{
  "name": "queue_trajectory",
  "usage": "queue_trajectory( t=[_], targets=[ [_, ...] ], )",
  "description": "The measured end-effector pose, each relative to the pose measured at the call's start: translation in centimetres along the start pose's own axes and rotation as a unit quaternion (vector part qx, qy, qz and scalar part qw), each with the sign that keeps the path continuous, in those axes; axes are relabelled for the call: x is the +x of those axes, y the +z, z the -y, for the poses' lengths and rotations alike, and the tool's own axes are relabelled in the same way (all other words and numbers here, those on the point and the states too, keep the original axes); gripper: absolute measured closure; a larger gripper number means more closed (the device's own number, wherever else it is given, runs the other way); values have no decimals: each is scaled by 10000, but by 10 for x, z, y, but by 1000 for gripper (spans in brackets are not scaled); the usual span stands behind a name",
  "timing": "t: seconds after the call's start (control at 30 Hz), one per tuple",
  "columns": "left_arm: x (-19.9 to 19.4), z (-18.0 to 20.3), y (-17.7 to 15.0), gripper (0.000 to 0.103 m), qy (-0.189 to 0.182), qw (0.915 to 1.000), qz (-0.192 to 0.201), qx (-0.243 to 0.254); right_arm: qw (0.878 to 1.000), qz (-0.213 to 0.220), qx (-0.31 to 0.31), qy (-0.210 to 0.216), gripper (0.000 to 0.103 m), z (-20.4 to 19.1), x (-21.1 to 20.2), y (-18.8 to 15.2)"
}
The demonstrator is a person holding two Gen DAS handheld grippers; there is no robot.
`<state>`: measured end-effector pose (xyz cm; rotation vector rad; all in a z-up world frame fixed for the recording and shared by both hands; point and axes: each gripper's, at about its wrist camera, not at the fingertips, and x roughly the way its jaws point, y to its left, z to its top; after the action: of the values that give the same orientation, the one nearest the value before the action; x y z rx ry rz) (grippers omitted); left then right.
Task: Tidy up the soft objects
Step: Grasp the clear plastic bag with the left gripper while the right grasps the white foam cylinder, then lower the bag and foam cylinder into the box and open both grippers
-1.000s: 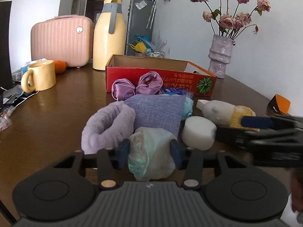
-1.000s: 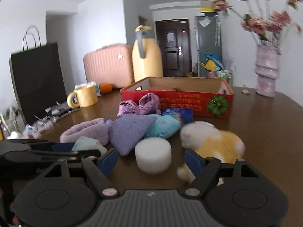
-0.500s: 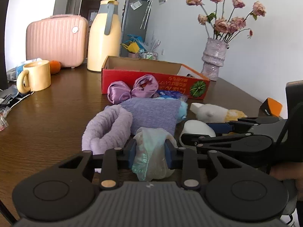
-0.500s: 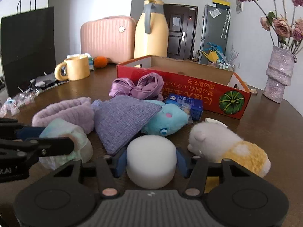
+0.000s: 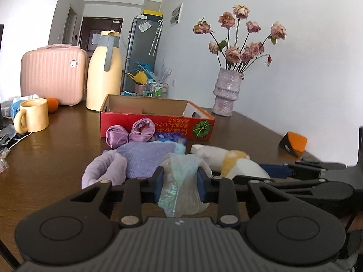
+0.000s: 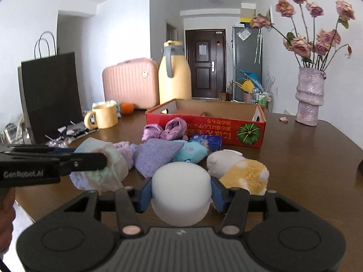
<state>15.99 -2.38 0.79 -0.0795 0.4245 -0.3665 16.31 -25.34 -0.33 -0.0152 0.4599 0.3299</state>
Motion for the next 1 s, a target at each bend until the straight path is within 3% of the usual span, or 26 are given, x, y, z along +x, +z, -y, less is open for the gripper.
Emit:
queue_trajectory(
  t=[0.13,0.3,0.43,0.53,0.63,0.73,0.87,0.97,1.0],
  targets=[
    [2,-10,22,73,-175,9998,22,-128,9995,96,72,293,50,12,5,25],
    [40,-50,99,73,-343,9992,-45,-195,9980,267,-232,531,50,31,50,97],
    [112,-76,162,72,-66,9996,-272,92,9984,-7,-285,494,50,49,138,163],
    [186,-98,192,72,203,9972,-705,163,9962,-585,-456,451,50,54,224,195],
    [256,-124,201,72,406,9921,-1185,35,9880,-1356,-637,370,50,54,312,205],
    [312,-146,196,69,572,9853,-1605,-82,9783,-1837,-882,362,50,49,371,204],
    [349,-163,184,58,727,9802,-1839,-111,9713,-2101,-1019,456,49,41,420,202],
    [355,-168,176,50,629,9825,-1755,32,9747,-1914,-870,756,45,41,425,200],
    [355,-169,175,48,666,9834,-1686,41,9752,-1873,-834,836,39,43,424,199]
  ],
)
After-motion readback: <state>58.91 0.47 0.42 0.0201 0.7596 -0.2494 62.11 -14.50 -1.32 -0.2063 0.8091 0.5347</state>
